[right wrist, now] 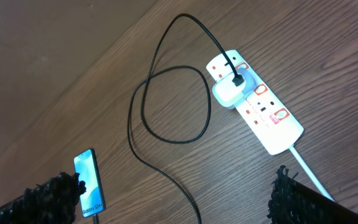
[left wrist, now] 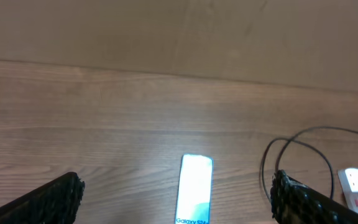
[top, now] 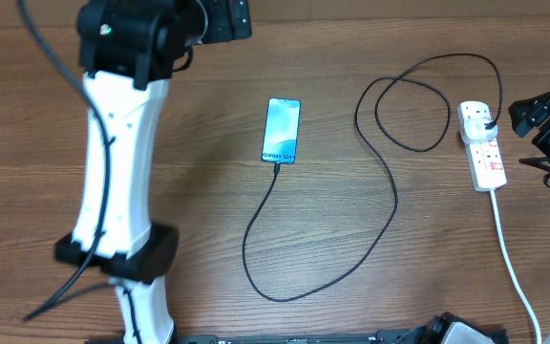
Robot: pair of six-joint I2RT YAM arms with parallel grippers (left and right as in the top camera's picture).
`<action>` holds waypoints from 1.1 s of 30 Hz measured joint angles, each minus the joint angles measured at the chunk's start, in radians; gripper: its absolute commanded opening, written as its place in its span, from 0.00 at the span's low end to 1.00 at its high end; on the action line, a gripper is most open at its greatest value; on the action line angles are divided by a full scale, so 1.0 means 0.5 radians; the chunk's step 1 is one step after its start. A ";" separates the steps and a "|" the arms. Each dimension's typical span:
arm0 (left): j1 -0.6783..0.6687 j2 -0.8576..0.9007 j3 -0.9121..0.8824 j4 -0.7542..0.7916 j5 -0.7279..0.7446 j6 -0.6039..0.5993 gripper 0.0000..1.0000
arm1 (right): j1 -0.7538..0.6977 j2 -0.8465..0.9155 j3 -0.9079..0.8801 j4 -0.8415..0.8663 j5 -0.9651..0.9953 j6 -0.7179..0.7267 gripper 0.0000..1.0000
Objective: Plug charger to phone and switch on socket
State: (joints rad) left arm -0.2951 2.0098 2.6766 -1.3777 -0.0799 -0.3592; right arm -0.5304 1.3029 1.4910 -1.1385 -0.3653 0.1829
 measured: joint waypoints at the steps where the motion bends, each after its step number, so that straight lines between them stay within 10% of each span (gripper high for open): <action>1: 0.000 -0.076 -0.111 0.063 -0.018 -0.001 0.99 | 0.000 0.000 0.000 0.001 0.000 0.000 1.00; 33: 0.245 -2.723 -4.390 3.347 -0.118 0.375 1.00 | 0.000 0.000 0.000 0.000 0.008 0.000 1.00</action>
State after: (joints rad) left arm -0.1726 0.6483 0.4816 0.2958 -0.1390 -0.1715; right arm -0.5304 1.3029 1.4910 -1.1385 -0.3614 0.1829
